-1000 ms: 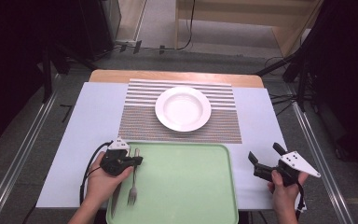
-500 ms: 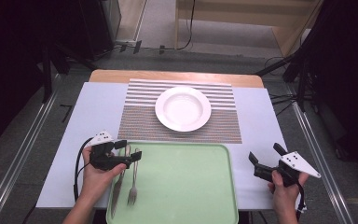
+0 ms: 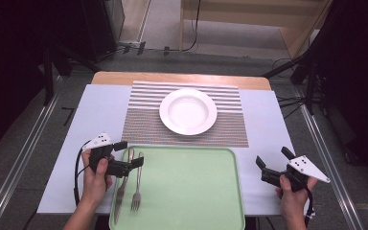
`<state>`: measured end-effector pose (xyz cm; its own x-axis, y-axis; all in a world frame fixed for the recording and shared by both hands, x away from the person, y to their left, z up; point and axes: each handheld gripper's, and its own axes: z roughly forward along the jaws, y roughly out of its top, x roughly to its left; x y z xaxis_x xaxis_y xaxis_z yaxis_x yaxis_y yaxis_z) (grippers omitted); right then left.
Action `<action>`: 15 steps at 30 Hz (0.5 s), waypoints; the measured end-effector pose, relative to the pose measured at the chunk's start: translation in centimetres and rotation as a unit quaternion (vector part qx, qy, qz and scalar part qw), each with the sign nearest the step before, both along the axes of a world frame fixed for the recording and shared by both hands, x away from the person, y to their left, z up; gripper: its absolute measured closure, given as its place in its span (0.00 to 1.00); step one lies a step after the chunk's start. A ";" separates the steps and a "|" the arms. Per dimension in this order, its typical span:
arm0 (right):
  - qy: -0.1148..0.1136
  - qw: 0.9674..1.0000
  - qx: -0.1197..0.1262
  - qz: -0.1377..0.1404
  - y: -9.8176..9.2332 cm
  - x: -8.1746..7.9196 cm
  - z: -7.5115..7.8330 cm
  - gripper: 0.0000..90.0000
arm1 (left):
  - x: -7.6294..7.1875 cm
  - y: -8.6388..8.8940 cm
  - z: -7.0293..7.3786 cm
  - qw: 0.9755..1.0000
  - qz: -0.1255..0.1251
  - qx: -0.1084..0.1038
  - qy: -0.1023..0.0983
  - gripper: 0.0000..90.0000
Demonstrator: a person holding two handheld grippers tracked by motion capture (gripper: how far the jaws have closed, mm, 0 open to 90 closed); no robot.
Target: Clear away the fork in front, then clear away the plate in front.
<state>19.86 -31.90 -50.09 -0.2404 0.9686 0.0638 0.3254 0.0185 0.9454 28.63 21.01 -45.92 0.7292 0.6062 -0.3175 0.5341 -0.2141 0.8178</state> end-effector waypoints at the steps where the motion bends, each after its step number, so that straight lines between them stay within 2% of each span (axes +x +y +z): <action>1: 0.001 1.000 0.001 0.000 0.0 0.0 0.0 0.00 | 0.0 0.0 0.1 1.000 -0.001 0.003 0.000 0.00; 6: -0.002 1.000 0.000 0.001 0.1 0.2 0.1 0.00 | 0.2 -0.4 0.4 1.000 -0.002 0.013 -0.007 0.00; 11: -0.007 1.000 0.002 -0.001 0.1 0.1 0.2 0.00 | 0.7 -0.7 0.5 1.000 -0.003 0.012 -0.009 0.00; 13: -0.002 1.000 0.008 -0.003 0.2 0.0 0.2 0.00 | 0.8 -1.0 0.7 1.000 -0.003 0.013 -0.012 0.00; 15: -0.009 1.000 0.004 0.002 0.0 0.2 0.2 0.00 | 1.0 -1.2 0.9 1.000 -0.006 0.013 -0.015 0.00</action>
<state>20.03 -31.88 -49.90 -0.2463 0.9669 0.0669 0.3082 0.0127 0.9512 29.66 19.78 -44.99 0.7453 0.6050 -0.2803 0.5069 -0.2411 0.8276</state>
